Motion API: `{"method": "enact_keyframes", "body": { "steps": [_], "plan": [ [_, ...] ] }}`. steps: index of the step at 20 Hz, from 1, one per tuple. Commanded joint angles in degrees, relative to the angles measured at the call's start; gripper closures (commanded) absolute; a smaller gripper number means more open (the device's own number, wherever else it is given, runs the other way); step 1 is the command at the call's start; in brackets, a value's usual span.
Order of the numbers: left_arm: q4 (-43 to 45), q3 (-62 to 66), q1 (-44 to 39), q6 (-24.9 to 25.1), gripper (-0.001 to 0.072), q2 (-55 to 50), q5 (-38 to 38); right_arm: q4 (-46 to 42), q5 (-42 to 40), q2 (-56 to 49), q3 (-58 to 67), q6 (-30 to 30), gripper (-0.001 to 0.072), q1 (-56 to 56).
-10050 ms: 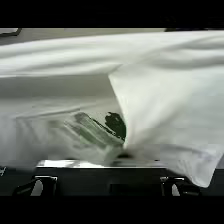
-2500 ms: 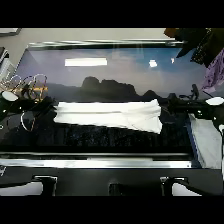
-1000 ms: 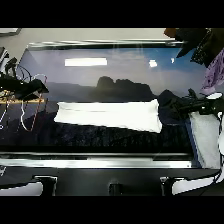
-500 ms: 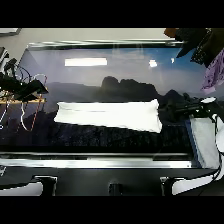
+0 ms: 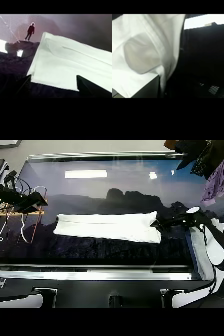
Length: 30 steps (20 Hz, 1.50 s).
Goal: Fold the clothes and pants, and hang the long-sleeved shirts on hangers.
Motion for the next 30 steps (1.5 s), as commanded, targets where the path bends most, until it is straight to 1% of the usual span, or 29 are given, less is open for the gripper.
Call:
{"method": "enact_keyframes", "body": {
  "steps": [1,2,4,6,10,15,17,19,24,27,30],
  "plan": [
    [-1.09,-0.02,-0.07,0.15,0.0602,-0.31,0.07,0.76,1.49,2.21,1.49,1.53,0.0680,0.81],
    [-2.01,-0.02,-0.28,0.15,0.0693,-0.61,0.20,0.37,2.93,3.67,2.45,2.99,0.0680,0.81],
    [-4.48,-0.59,-1.84,0.17,0.0693,-1.95,0.94,-1.46,5.38,6.82,4.22,6.64,0.0680,0.81],
    [-7.67,-2.05,-4.92,0.15,0.0693,-4.07,3.32,-4.15,7.78,9.68,5.99,9.92,0.0680,0.81],
    [-17.11,-4.79,-14.78,0.13,0.0693,-10.58,11.54,-8.09,11.13,14.53,8.37,14.88,0.0680,0.81],
    [-31.82,-4.70,-28.72,0.13,0.0693,-20.22,23.37,-11.61,12.87,20.79,8.66,19.21,0.0680,0.81],
    [-36.61,-4.68,-33.38,0.13,0.0693,-23.06,27.06,-13.11,13.05,23.12,8.66,21.14,0.0680,0.81],
    [-40.68,-4.63,-37.27,0.15,0.0693,-25.38,29.20,-13.62,13.05,25.27,8.85,22.99,0.0680,0.81],
    [-42.03,0.57,-44.94,0.11,0.0694,-29.92,30.58,-13.60,14.51,26.93,14.36,24.30,0.0680,0.81],
    [-42.03,6.51,-47.69,-2.16,0.0694,-33.66,31.28,-13.57,15.76,26.93,17.64,24.90,0.0680,0.81],
    [-42.03,12.39,-50.21,-5.46,0.0694,-37.86,31.21,-13.14,16.04,27.21,18.84,25.92,0.0680,0.81]
  ]
}}
